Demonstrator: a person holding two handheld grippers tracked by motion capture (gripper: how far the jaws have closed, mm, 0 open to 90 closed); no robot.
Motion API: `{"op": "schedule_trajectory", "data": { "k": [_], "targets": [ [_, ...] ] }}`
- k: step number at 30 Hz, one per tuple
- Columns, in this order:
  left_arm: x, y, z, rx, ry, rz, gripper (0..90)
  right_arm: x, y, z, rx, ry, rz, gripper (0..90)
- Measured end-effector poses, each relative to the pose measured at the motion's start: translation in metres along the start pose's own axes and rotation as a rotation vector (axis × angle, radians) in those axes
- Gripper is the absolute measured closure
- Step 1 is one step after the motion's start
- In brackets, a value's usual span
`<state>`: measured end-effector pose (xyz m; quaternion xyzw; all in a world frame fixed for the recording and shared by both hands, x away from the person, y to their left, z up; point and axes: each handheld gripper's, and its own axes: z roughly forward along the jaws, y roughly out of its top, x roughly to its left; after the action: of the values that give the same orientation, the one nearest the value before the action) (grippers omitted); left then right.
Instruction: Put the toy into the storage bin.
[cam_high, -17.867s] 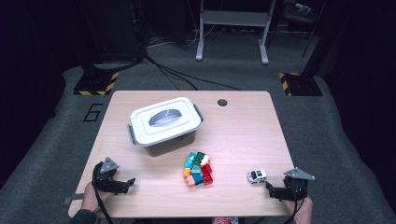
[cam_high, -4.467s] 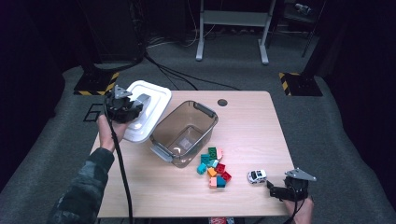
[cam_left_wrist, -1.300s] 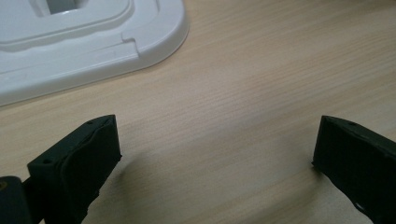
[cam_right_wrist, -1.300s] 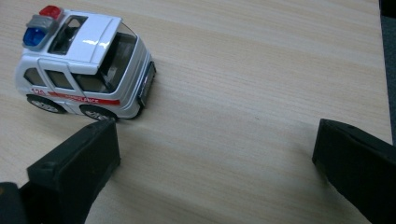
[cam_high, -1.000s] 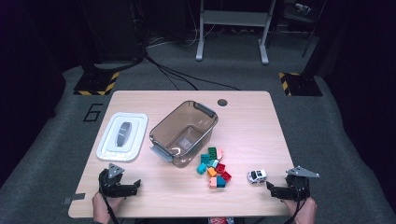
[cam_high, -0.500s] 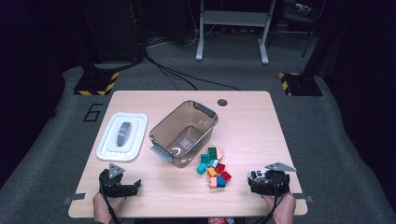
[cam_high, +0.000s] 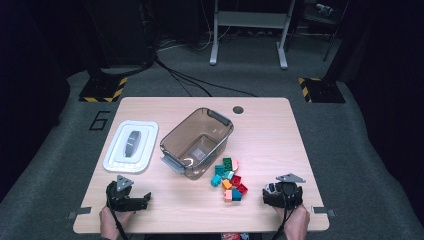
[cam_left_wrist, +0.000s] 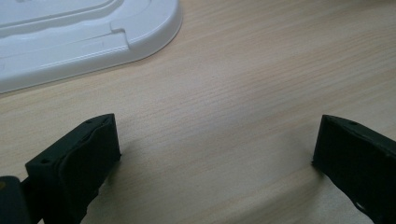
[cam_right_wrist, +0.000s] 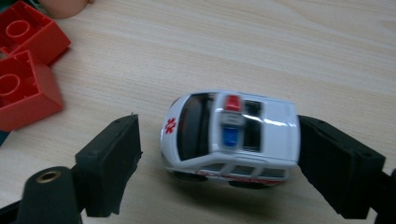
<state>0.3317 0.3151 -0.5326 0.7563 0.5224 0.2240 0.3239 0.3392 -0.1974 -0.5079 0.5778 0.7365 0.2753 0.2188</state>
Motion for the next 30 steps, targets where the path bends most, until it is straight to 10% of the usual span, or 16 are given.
{"op": "schedule_trajectory", "data": {
  "k": [30],
  "targets": [
    [0.000, 0.000, 0.000, 0.000, 0.000, 0.000, 0.3, -0.008, 0.001, 0.005, 0.015, 0.021, -0.015, 25.4]
  ]
}}
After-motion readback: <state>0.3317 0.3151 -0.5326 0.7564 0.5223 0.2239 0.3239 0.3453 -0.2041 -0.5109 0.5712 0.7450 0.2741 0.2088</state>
